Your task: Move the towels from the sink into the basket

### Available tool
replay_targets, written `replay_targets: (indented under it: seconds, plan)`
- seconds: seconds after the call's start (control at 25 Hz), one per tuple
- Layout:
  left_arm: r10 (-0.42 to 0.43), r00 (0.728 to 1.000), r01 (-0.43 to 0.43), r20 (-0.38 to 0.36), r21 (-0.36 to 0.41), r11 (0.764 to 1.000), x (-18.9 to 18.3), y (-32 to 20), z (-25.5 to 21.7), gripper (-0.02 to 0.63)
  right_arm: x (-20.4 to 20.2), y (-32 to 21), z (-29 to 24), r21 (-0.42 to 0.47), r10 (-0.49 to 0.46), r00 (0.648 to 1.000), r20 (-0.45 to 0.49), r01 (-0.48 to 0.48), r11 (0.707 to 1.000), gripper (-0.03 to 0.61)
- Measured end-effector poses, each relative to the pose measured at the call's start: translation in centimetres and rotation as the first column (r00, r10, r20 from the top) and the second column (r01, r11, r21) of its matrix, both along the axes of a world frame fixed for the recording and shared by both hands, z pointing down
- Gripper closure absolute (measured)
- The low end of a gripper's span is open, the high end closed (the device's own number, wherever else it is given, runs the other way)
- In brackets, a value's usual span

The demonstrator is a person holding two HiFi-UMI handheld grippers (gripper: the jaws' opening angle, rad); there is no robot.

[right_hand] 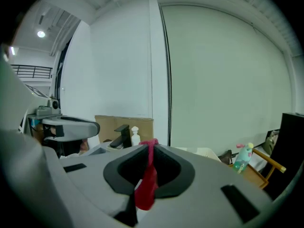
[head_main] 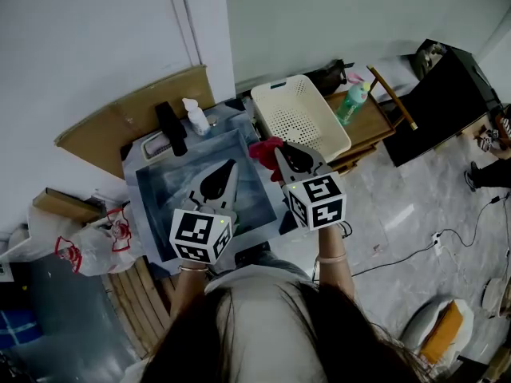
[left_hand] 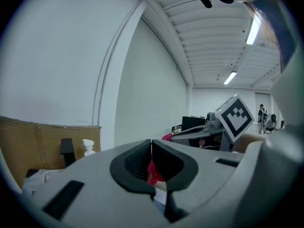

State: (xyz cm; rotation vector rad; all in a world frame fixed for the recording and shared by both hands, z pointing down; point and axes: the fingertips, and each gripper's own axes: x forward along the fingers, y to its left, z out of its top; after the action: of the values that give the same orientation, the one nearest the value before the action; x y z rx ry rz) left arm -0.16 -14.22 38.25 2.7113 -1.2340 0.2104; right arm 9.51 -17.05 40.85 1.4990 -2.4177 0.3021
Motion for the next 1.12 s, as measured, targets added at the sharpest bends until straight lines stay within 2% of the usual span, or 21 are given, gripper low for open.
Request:
replay_targets:
  seconds: [0.68, 1.12]
  plan:
    - [0.107, 0.994, -0.107, 0.002, -0.023, 0.994, 5.7, -1.9, 0.9, 0.603, 7.1, -1.5, 0.4, 0.001, 0.135, 0.991, -0.008, -0.135, 0.991, 0.529]
    - [0.147, 0.989, -0.147, 0.006, -0.036, 0.989, 8.1, -2.1, 1.4, 0.603, 11.2, -2.7, 1.0, 0.001, 0.196, 0.980, -0.041, -0.196, 0.981, 0.529]
